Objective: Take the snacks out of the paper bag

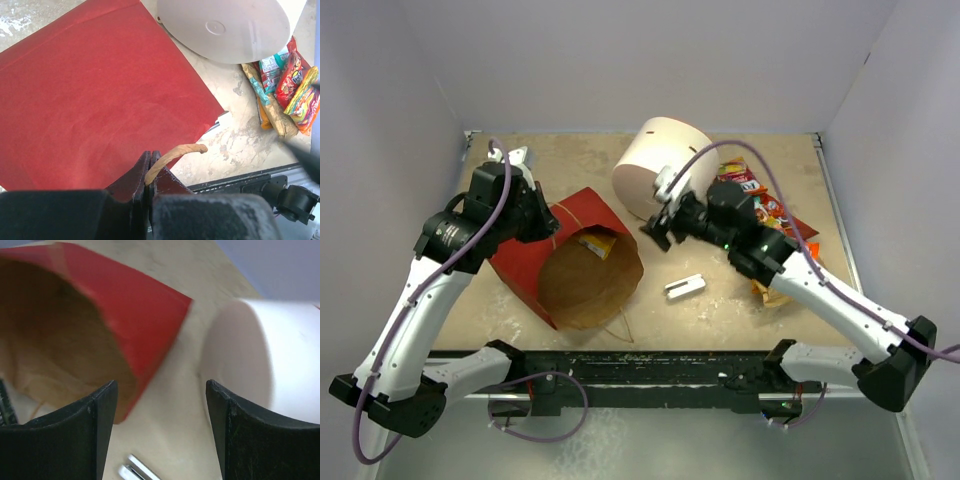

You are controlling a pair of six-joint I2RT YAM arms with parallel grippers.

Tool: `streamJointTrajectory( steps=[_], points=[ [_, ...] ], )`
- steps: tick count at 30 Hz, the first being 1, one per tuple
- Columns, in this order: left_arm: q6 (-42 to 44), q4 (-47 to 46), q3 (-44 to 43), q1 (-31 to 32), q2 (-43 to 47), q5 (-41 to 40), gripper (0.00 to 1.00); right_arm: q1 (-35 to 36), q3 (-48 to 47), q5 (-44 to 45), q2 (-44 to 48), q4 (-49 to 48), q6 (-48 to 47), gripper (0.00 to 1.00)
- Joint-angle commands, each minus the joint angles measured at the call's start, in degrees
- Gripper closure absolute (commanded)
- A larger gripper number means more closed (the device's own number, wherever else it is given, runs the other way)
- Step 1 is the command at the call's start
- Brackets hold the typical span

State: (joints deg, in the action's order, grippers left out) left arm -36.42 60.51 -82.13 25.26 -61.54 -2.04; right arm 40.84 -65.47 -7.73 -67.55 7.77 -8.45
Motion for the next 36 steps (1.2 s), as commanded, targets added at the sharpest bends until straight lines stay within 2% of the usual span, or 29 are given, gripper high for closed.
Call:
streamJointTrajectory(
  steps=[1, 4, 8, 12, 20, 26, 32, 36],
  points=[
    [-0.56, -1.47, -2.08, 0.14, 0.56, -0.94, 1.0, 12.08, 6.14, -5.4, 2.83, -13.25, -10.49, 0.26],
    [-0.36, -1.51, -1.81, 0.14, 0.71, -0.41, 1.0, 19.84, 10.76, -4.74, -0.62, -20.98, -11.29, 0.26],
    [-0.4, -2.44, -0.95, 0.12, 1.33, 1.6, 1.0, 25.28, 13.21, 0.87, -9.58, -31.46, -9.61, 0.26],
    [-0.13, -3.23, 0.08, 0.14, 2.75, 3.48, 1.0, 28.11, 12.95, 12.31, -19.93, -43.43, -8.85, 0.25],
    [4.27, 1.24, 3.54, 0.07, 5.2, 5.89, 1.0, 28.52, 5.26, 31.47, -41.24, -58.36, -13.76, 0.16],
    [7.99, 4.61, 1.14, 0.06, 5.11, 7.0, 1.0, 28.55, 0.68, 39.15, -51.31, -67.21, -18.1, 0.12],
    [11.83, 6.45, -0.82, 0.06, 5.13, 8.33, 1.0, 28.08, -2.81, 42.52, -58.42, -71.65, -21.92, 0.06],
    [14.08, 7.41, -1.09, 0.1, 5.44, 8.33, 1.0, 27.27, -3.87, 44.04, -60.95, -73.42, -21.91, 0.05]
  ],
)
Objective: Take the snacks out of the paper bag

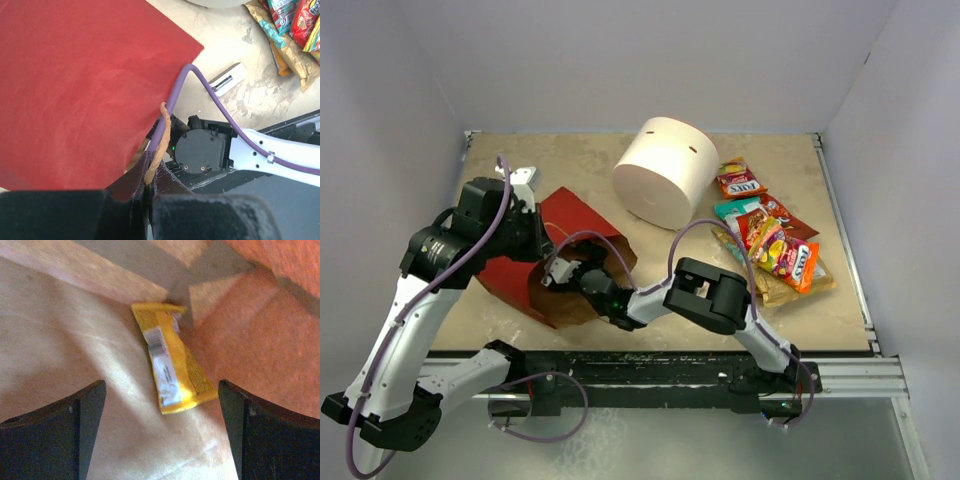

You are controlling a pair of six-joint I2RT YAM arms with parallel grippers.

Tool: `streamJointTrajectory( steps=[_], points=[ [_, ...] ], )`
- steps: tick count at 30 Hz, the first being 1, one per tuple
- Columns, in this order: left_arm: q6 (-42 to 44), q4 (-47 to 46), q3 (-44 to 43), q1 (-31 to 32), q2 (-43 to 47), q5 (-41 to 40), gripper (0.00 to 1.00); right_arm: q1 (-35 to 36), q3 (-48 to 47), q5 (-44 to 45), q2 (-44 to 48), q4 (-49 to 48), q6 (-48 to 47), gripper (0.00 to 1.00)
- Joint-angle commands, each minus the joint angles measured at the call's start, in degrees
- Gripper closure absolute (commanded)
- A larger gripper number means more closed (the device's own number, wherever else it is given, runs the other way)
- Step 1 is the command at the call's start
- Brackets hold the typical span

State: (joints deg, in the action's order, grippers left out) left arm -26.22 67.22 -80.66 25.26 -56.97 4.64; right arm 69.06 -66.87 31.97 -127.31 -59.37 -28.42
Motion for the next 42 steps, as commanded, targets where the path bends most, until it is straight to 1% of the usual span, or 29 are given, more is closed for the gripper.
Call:
streamJointTrajectory(
  steps=[1, 5, 8, 10, 12, 14, 15, 19, 22, 29, 32, 34, 37, 39, 42],
  points=[
    [4.23, 0.79, -2.57, 0.06, 0.89, 1.65, 1.0, -1.23, -2.62, 4.55, -1.72, -6.4, -1.68, 0.05],
    [5.39, 1.12, -3.1, 0.06, 0.13, 2.19, 1.0, -2.89, -3.03, 4.06, -2.92, -7.04, -1.27, 0.05],
    [6.42, 1.2, -4.56, 0.06, -1.56, 2.74, 1.0, -3.6, -2.32, 0.29, -2.78, -8.74, -1.51, 0.08],
    [6.88, 1.25, -6.38, 0.06, -2.92, 2.21, 1.0, -3.73, -1.07, -5.15, -1.93, -9.71, -2.01, 0.11],
    [7.51, 1.69, -8.56, 0.06, -4.68, 1.11, 1.0, -3.75, 2.31, -11.38, 0.22, -13.06, -3.29, 0.14],
    [8.24, 2.21, -10.7, 0.06, -6.24, -0.02, 1.0, -3.48, 6.09, -16.65, 1.9, -17.12, -7.66, 0.15],
    [8.69, 2.33, -11.95, 0.06, -6.8, -0.29, 1.0, -3.39, 7.04, -18.3, 2.57, -17.09, -9.56, 0.14],
    [10.13, 2.09, -13.78, 0.06, -7.63, -0.79, 1.0, -3.4, 7.54, -23.26, 3.59, -15.04, -14.16, 0.13],
    [11.09, 1.83, -13.92, 0.06, -7.43, -1.24, 1.0, -3.38, 5.89, -26.68, 3.59, -12.32, -17.45, 0.12],
    [12.95, 1.42, -13.31, 0.06, -6.04, 1.5, 1.0, -3.92, -3.88, -28.72, -1.02, -4.79, -18.24, 0.12],
    [13.61, 1.51, -13.41, 0.06, -5.52, 2.82, 1.0, -4.9, -8.76, -26.92, -3.69, -0.74, -18.62, 0.12],
    [13.91, 1.59, -13.49, 0.06, -5.11, 3.69, 1.0, -5.68, -11.8, -27.27, -4.86, 2.51, -18.72, 0.13],
    [14.04, 1.51, -13.62, 0.06, -4.45, 4.88, 1.0, -6.89, -13.93, -31.61, -5.67, 6.8, -18.39, 0.17],
    [14.17, 1.57, -13.67, 0.12, -4.39, 5.47, 1.0, -7.14, -16.37, -31.89, -6.62, 10.86, -18.04, 0.21],
    [14.26, 1.97, -13.9, 0.06, -4.26, 5.55, 1.0, -8.04, -16.78, -32.6, -6.63, 13.93, -15.63, 0.27]
  ],
)
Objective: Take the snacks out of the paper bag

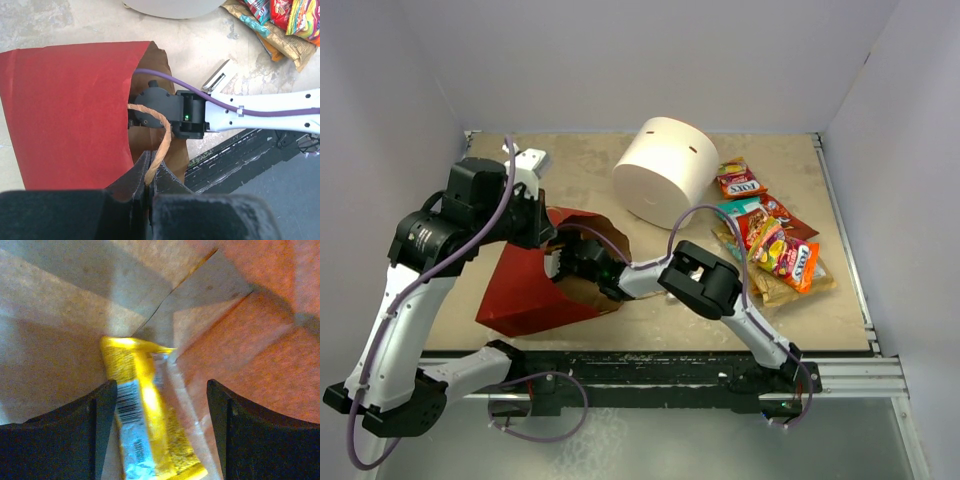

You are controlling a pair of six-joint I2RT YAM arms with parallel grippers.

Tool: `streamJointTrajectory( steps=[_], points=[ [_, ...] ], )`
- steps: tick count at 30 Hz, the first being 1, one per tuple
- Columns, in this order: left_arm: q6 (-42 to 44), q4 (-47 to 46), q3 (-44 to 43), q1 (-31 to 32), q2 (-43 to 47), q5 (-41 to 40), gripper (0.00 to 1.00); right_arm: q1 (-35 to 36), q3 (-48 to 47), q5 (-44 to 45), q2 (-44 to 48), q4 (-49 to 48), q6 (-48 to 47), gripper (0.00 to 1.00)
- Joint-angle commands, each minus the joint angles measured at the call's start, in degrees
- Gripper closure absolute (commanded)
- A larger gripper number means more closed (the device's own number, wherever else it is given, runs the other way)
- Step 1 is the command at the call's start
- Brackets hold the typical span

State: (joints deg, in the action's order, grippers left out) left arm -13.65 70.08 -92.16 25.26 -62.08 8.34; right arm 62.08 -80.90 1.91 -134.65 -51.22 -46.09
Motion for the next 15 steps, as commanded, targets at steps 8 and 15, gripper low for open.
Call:
streamJointTrajectory(
  steps=[8, 15],
  points=[
    [0.61, -0.44, -1.81, 0.07, 2.1, -0.47, 1.0, -2.01, -1.0, -0.54, 2.74, 7.09, 5.39, 0.56],
    [-1.45, -0.32, -1.75, 0.06, 1.64, -4.73, 1.0, -1.45, 2.28, 1.36, 9.39, 6.1, 6.88, 0.86]
  ],
)
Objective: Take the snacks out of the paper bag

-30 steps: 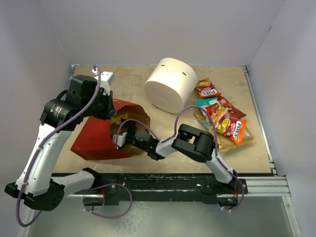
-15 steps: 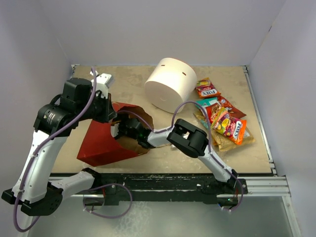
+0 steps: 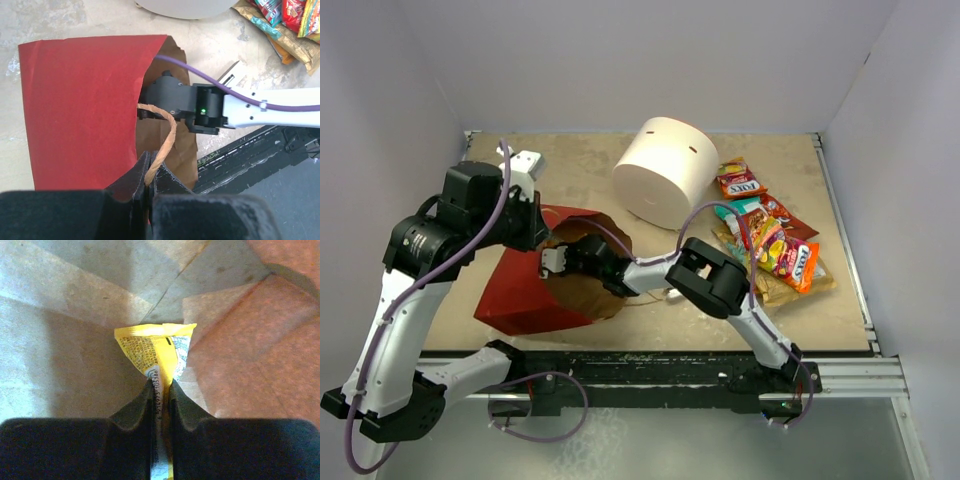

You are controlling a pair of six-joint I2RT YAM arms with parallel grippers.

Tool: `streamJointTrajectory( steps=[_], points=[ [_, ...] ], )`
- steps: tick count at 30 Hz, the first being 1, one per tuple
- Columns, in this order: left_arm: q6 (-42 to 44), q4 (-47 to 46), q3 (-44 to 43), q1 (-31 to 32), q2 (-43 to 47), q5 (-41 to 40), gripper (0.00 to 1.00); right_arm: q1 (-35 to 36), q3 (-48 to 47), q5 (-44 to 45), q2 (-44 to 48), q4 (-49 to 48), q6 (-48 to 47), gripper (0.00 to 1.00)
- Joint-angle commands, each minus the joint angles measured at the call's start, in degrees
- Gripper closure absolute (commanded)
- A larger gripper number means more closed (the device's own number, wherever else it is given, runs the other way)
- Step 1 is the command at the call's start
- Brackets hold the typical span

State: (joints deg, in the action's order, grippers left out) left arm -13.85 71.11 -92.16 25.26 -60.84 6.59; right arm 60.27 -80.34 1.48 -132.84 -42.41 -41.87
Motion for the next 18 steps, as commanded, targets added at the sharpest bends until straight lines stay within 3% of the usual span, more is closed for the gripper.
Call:
streamJointTrajectory(
  steps=[1, 13, 18],
  points=[
    [-1.55, -1.34, -1.78, 0.08, 0.37, -3.51, 1.0, 0.61, 3.02, 1.79, 8.87, -3.62, 3.57, 0.87],
    [-8.55, -5.42, 0.69, 0.06, 2.52, -6.44, 1.0, 2.3, 19.84, -11.03, 28.41, -1.48, 19.43, 0.96],
    [-10.95, -9.09, 2.58, 0.07, 3.63, -5.98, 1.0, 2.31, 25.94, -9.07, 39.38, 2.93, 27.59, 0.97]
  ],
)
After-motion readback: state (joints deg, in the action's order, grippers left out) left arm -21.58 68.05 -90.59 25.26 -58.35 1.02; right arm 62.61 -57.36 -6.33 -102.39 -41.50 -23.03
